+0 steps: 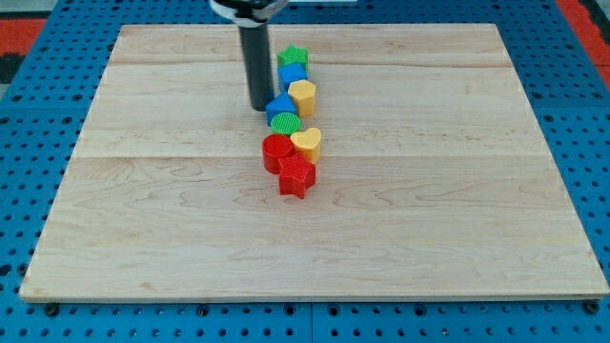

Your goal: Separate the yellow hexagon from the blue blocks

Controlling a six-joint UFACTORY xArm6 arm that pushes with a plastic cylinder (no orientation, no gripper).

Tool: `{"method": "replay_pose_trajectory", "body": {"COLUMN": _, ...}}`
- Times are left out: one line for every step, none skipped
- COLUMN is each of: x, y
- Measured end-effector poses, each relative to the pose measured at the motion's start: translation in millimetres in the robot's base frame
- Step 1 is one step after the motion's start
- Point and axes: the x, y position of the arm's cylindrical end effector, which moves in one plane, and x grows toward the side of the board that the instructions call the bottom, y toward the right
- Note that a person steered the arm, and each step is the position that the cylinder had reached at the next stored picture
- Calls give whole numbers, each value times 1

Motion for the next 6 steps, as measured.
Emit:
{"method": "replay_pose_trajectory", "body": {"x": 0, "y": 35}}
{"method": "replay_pose_trajectory", "body": {"x": 2, "y": 42}}
{"method": "replay_pose_trajectory", "body": {"x": 13, "y": 42}}
{"method": "replay_pose_trajectory", "body": {"x": 10, "y": 42}}
{"method": "replay_pose_trajectory", "body": {"x": -22, "y": 42}}
{"method": "replay_pose_trajectory", "body": {"x": -33, "y": 0}}
